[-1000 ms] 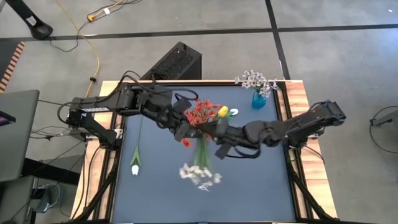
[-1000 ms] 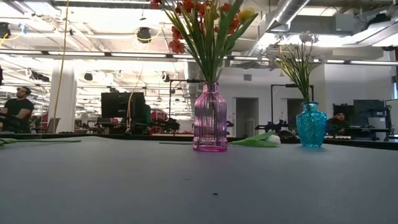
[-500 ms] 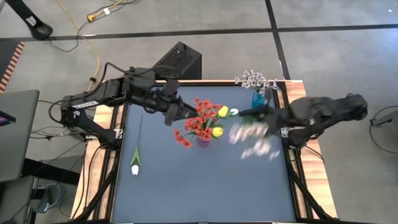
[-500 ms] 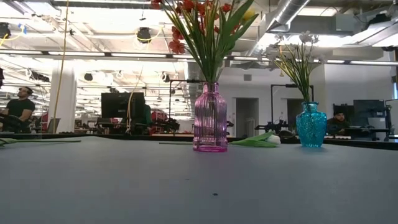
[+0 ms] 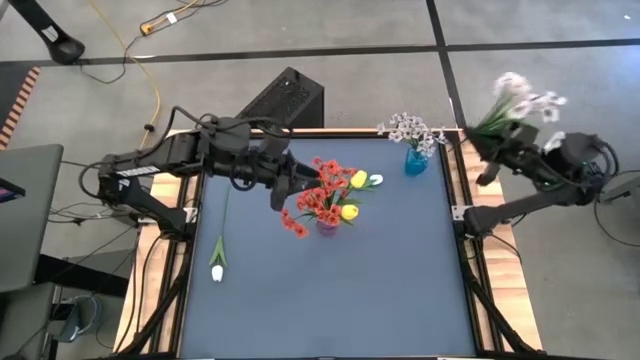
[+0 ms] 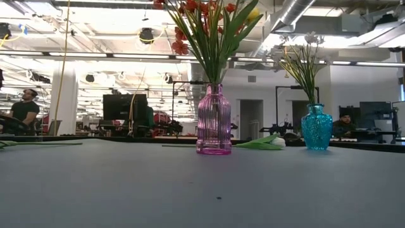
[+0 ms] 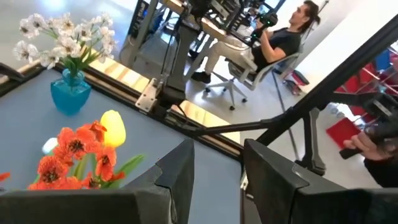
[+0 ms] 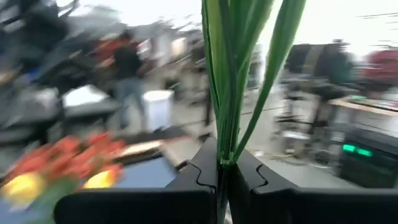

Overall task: Sort flowers into vase by color
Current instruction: Put the white flower into the blue vase

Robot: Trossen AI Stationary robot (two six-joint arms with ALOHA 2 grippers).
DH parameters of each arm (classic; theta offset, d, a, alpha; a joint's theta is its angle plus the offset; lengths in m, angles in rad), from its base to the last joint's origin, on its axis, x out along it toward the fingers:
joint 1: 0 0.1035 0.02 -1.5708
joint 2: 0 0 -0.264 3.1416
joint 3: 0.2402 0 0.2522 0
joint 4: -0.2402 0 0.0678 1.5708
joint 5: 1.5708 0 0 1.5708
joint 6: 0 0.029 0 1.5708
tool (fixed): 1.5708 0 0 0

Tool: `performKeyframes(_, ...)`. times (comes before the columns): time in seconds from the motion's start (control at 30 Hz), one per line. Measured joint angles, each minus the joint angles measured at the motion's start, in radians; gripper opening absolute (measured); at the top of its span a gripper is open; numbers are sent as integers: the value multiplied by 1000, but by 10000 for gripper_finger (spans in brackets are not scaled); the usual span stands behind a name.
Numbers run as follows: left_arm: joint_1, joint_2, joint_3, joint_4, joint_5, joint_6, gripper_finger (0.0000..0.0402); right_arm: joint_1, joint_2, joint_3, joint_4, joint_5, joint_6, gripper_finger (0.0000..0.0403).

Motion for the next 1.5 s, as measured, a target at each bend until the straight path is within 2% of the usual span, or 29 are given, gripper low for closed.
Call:
performKeyframes(0.2,-35,25,0,14,-67,4,126,-42,-155,-162,219,260,-26,34)
performKeyframes(0.37,-65,52,0,42,-75,5,126,-67,-255,-284,230,434,10,34)
performKeyframes(0.5,-84,72,0,63,-68,4,126,-86,-335,-369,255,482,17,34)
performKeyframes(0.6,-98,90,0,73,-67,3,126,-96,-383,-423,253,503,111,34)
performKeyframes(0.93,-105,128,0,130,-49,-6,126,-118,-394,-573,248,606,335,34)
performKeyframes(1.03,-107,128,0,126,-38,-7,126,-162,-395,-594,256,606,428,34)
performKeyframes(1.23,-109,128,0,127,-30,1,126,-261,-332,-613,264,482,569,34)
performKeyframes(1.5,-109,128,0,101,-31,28,126,-498,-222,-589,314,386,520,34)
